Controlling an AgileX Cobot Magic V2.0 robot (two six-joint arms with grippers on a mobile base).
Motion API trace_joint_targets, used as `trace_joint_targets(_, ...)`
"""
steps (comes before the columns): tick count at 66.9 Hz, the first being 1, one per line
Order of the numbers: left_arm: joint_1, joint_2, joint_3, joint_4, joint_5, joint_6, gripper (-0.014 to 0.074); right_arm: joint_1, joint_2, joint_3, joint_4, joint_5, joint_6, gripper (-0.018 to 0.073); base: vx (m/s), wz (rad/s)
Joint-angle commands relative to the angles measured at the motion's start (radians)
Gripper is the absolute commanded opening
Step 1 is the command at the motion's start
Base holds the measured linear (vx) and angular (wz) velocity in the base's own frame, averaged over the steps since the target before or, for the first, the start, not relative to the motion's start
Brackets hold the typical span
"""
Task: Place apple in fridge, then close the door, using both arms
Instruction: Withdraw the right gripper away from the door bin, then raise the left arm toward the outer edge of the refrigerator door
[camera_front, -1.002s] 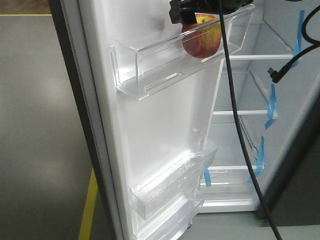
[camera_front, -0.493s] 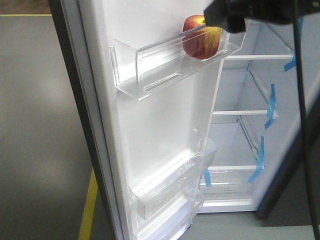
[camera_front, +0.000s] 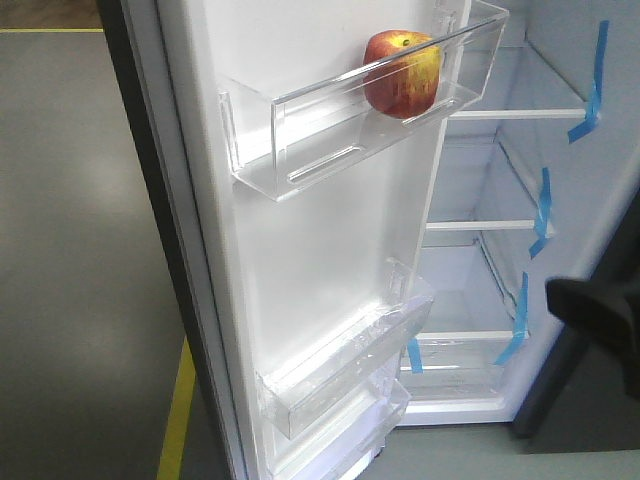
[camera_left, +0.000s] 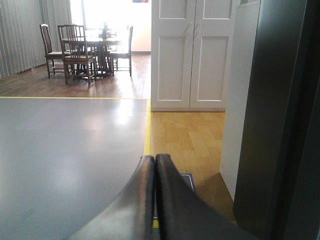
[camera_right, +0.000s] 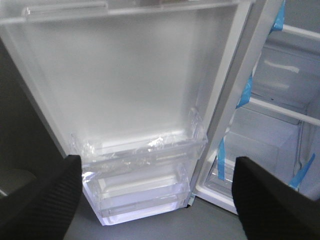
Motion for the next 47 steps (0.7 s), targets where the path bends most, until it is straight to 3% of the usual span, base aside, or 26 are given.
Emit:
trace_joint_targets(1, 0.004, -0.013, -0.019, -0.004, -0.073, -0.003, -0.0006, 0.000, -0.102, 0.061, 0.005, -0.023, 0.005, 0.0582, 0.00, 0.00)
trace_joint_targets(17, 0.004, -0.013, -0.019, -0.004, -0.073, -0.003, -0.0006, 0.000, -0.314, 0.190, 0.033, 0.139, 0.039, 0.0582, 0.00, 0.00)
trace_joint_targets(37, 0.004, -0.013, -0.019, -0.004, -0.073, -0.003, -0.0006, 0.000, -0.474, 0.205, 0.004, 0.373, 0.051, 0.0580, 0.00, 0.00)
trace_joint_targets(47, 0.004, -0.013, -0.019, -0.004, -0.073, -0.003, -0.0006, 0.000, -0.539, 0.205, -0.005, 0.400, 0.075, 0.0580, 0.00, 0.00)
